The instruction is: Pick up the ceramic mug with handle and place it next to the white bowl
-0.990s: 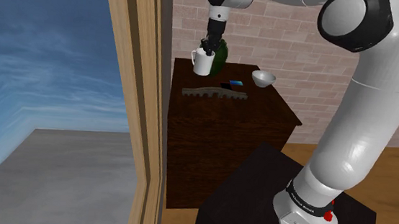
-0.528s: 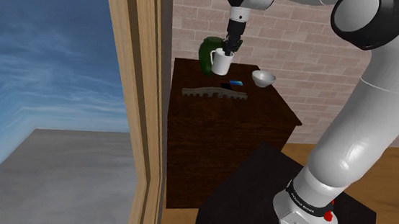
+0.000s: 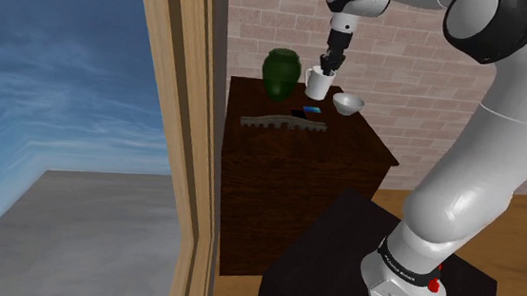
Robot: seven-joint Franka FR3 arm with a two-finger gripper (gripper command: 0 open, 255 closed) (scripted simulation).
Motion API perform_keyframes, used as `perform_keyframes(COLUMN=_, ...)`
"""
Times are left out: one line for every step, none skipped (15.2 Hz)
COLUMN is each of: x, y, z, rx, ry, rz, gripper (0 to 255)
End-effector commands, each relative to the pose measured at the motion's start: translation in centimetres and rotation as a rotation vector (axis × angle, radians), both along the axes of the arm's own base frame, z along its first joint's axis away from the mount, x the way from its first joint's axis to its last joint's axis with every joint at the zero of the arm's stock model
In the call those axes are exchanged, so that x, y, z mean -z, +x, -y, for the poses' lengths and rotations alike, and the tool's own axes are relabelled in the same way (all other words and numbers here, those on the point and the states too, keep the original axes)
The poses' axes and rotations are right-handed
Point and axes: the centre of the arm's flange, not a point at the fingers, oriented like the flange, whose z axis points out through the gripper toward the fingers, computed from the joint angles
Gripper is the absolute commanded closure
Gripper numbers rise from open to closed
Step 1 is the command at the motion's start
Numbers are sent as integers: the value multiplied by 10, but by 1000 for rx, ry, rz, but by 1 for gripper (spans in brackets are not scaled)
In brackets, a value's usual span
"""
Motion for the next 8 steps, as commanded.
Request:
perform_keyframes(x=-4, y=-14, z=22, rx=-2, ry=0, rz=1, gripper=255)
perform_keyframes(x=-4, y=-21, z=34, rx=-2, ry=0, rz=1, gripper=255)
perform_keyframes(x=-4, y=-28, z=45, rx=-2, ry=0, rz=1, gripper=255)
perform_keyframes(x=-4, y=-35, z=56, rx=-2, ry=0, rz=1, gripper=255)
perform_keyframes(x=-4, y=-42, z=67, rx=-2, ry=0, rz=1, gripper=255)
perform_keyframes(x=-4, y=-48, z=79, rx=-2, ry=0, rz=1, gripper=255)
perform_keyframes(x=-4, y=-55, z=90, rx=-2, ry=0, rz=1, gripper=255)
perform_keyframes(x=-4, y=-62, z=101, rx=-2, ry=0, rz=1, gripper=255)
